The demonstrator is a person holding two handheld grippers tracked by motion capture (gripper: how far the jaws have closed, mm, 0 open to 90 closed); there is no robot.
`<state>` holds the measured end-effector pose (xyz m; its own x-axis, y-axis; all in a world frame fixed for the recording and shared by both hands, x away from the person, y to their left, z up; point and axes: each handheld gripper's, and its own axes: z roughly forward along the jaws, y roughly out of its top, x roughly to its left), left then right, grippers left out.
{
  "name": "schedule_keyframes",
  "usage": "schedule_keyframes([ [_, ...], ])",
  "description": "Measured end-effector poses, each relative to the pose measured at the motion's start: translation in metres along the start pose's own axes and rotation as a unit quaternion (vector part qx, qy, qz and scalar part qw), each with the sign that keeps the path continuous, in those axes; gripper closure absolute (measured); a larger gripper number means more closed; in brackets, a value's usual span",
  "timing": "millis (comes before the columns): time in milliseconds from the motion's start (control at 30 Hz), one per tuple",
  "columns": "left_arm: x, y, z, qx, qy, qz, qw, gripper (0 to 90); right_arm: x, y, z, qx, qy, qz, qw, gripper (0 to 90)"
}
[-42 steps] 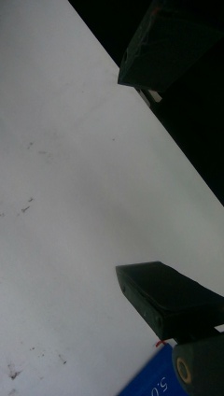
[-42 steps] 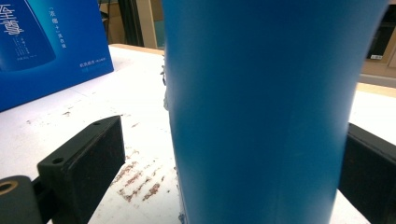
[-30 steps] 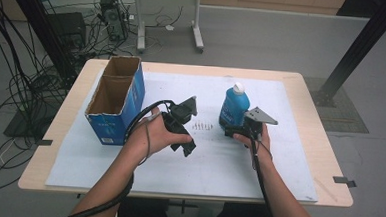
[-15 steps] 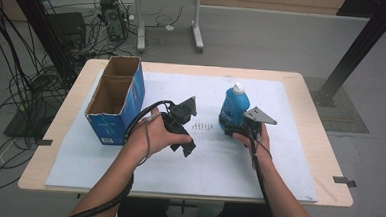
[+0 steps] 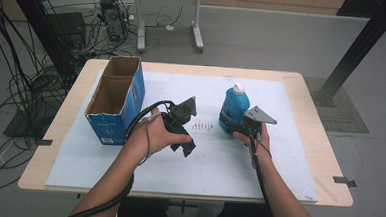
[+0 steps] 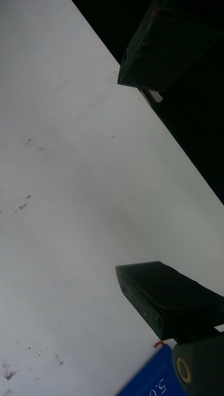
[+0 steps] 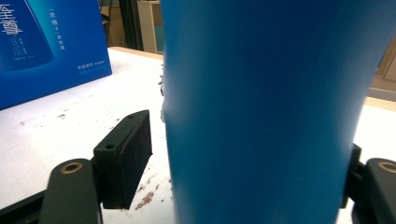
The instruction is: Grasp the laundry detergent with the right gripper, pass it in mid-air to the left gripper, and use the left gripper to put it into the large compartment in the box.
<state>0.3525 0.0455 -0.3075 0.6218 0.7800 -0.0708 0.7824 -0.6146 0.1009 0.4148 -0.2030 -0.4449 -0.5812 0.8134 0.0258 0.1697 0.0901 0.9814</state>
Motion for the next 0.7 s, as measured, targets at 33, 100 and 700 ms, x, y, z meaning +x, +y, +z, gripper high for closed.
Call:
schedule_keyframes([
  [33,0.0001,0.0001,0.0001,0.001,0.0,0.0,1.0,8.8,-0.0002,-0.0001,0.0001,-0.001,0.0,0.001,1.0,26.4],
  [100,0.0,0.0002,-0.0001,0.001,0.0,0.0,1.0,8.8,-0.0004,-0.0004,0.0001,0.0,-0.003,0.001,1.0,28.0],
  [700,-0.0008,0.0013,-0.0002,0.002,0.002,0.001,1.0,8.8,-0.0017,0.0011,-0.0008,-0.009,-0.007,-0.001,0.9999,38.4],
])
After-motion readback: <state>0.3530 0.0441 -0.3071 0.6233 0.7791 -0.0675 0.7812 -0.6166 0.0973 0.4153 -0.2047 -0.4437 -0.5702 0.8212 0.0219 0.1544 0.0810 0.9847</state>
